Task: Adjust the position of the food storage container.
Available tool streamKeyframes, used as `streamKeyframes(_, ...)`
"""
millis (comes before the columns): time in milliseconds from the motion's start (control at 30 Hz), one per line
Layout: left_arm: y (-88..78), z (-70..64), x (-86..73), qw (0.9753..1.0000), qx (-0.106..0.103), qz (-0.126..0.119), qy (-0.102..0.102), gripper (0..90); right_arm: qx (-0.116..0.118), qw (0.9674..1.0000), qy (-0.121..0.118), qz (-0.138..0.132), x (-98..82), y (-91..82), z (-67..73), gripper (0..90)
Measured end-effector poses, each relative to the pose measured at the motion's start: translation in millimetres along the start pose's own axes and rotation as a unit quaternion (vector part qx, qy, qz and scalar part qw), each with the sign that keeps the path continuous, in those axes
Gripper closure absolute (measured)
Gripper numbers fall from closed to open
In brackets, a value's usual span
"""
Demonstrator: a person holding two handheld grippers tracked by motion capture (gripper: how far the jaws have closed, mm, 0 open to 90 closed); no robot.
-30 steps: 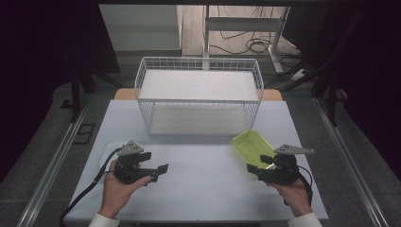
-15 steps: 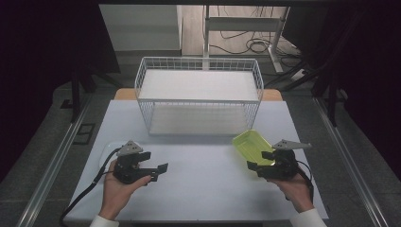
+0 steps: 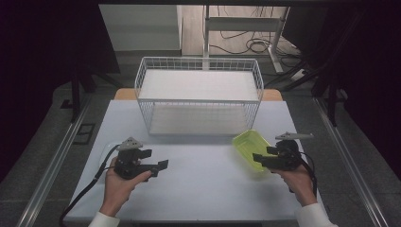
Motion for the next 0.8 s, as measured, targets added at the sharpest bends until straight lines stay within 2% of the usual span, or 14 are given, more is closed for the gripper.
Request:
streamKeyframes(67, -2.7, 1.3, 0.9, 1.0, 0.002, -0.002, 0.002, 19.8, -0.009, 0.9999, 0.0, 0.011, 2.5, 3.9, -4.5, 29.9)
streamKeyframes(200, -5.2, 0.8, 1.3, 1.0, 0.0, -0.004, 0.002, 19.9, -0.011, 0.9995, -0.001, 0.031, 8.7, 8.9, -7.8, 30.8)
streamKeyframes(233, -5.9, -0.3, 1.9, 1.0, -0.005, -0.006, -0.001, 19.9, -0.017, 0.9991, 0.003, 0.039, 15.2, 12.6, -12.7, 32.2)
streamKeyframes(400, -6.6, -0.2, 2.2, 1.0, -0.006, -0.007, -0.001, 20.0, -0.02, 0.9982, 0.001, 0.057, 27.8, 16.3, -23.0, 36.1)
streamKeyframes(433, -6.0, -0.1, 1.8, 1.0, -0.006, -0.005, 0.0, 19.9, -0.027, 0.9975, -0.004, 0.065, 36.4, 18.0, -31.9, 37.7)
streamKeyframes(533, -4.6, 0.3, 0.8, 1.0, -0.003, -0.002, 0.003, 20.2, -0.038, 0.9963, -0.004, 0.077, 45.4, 21.1, -43.3, 41.3)
streamKeyframes(600, -4.0, 0.3, 0.2, 1.0, -0.001, -0.001, 0.003, 20.2, -0.043, 0.9958, -0.005, 0.081, 47.8, 22.8, -47.6, 42.7)
streamKeyframes(700, -2.8, 2.0, -1.5, 0.9999, 0.008, 0.003, 0.008, 20.0, -0.056, 0.9929, -0.002, 0.105, 52.8, 31.5, -65.1, 48.8)
streamKeyframes(767, -1.4, 2.9, -2.8, 0.9998, 0.013, 0.006, 0.013, 19.8, -0.053, 0.9924, 0.006, 0.111, 55.7, 36.7, -71.0, 54.2)
streamKeyframes(800, -1.4, 2.9, -2.8, 0.9998, 0.013, 0.006, 0.013, 19.7, -0.053, 0.9924, 0.006, 0.111, 55.7, 36.7, -71.0, 54.2)
Point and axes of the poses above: each handheld gripper's, and its own axes: y roughly forward along the jaws, x roughly out of its top, z roughly to its left, the point moved 9 cm from there along y, roughly forward along the jaws, and after that the axes turned 5 degrees about -y, right-handed, at the moved point
